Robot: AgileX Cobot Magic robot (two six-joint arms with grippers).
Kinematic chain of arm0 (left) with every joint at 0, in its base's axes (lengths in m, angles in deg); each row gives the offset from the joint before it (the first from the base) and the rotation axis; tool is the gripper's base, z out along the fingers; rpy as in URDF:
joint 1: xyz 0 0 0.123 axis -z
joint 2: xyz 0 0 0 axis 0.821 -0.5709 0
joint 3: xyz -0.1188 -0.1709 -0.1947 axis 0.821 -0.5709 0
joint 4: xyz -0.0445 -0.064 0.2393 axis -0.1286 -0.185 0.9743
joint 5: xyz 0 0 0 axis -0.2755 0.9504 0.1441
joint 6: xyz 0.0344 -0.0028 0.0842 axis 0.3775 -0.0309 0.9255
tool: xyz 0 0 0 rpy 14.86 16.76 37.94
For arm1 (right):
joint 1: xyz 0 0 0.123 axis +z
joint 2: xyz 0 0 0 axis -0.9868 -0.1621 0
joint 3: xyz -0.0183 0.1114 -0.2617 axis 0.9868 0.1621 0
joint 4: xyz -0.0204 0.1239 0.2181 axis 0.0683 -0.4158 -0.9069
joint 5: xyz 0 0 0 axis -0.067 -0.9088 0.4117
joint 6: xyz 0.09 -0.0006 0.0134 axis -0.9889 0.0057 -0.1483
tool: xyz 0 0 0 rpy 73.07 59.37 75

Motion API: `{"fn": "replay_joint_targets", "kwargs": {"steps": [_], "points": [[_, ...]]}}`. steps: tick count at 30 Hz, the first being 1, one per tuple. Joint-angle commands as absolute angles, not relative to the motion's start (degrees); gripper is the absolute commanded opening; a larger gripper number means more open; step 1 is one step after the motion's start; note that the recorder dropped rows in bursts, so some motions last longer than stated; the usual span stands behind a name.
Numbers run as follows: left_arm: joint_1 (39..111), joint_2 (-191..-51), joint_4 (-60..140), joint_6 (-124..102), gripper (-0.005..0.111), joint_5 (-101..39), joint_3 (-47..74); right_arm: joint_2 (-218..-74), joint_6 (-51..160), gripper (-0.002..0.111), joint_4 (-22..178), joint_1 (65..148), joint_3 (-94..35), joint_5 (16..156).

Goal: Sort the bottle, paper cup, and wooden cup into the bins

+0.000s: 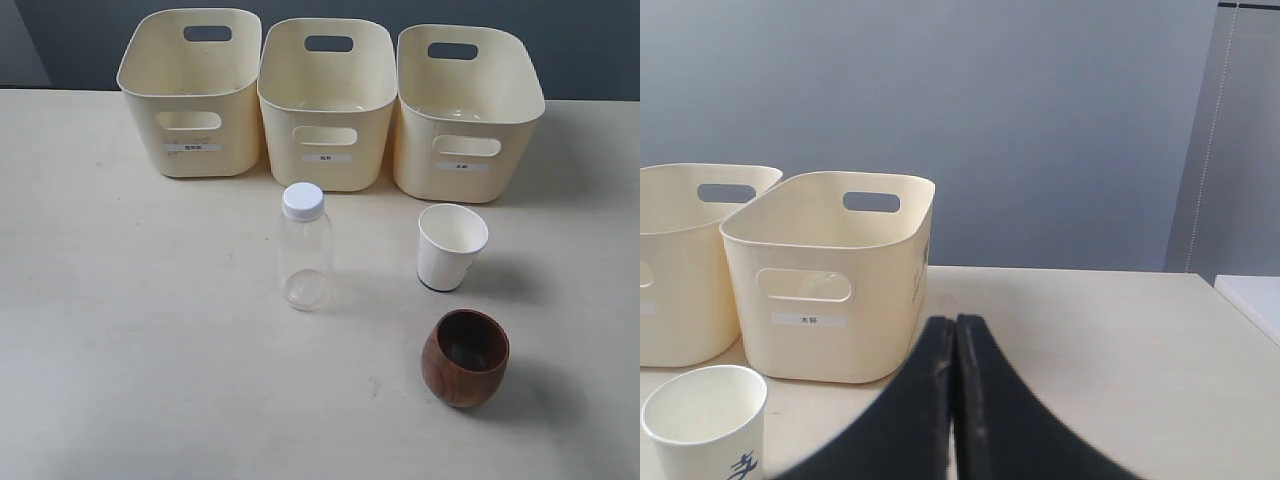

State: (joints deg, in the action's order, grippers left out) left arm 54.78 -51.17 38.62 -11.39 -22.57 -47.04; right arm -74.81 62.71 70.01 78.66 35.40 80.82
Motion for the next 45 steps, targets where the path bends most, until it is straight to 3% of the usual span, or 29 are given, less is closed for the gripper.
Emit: {"fn": "replay_joint_targets", "kwargs": {"steps": [1, 17, 45], "points": [[54.8, -50.9, 38.6, -11.4, 0.000, -23.1, -47.1, -74.4, 63.0, -0.001, 69.9, 78.5, 35.5, 80.8], [54.8, -50.9, 38.6, -11.6, 0.000, -23.1, -47.1, -74.4, 63.0, -0.001, 58.3, 78.5, 35.5, 89.3], [54.8, -50.9, 38.6, -11.4, 0.000, -23.1, -47.1, -74.4, 62.2, -0.001, 50.5, 78.5, 35.5, 85.1]]}}
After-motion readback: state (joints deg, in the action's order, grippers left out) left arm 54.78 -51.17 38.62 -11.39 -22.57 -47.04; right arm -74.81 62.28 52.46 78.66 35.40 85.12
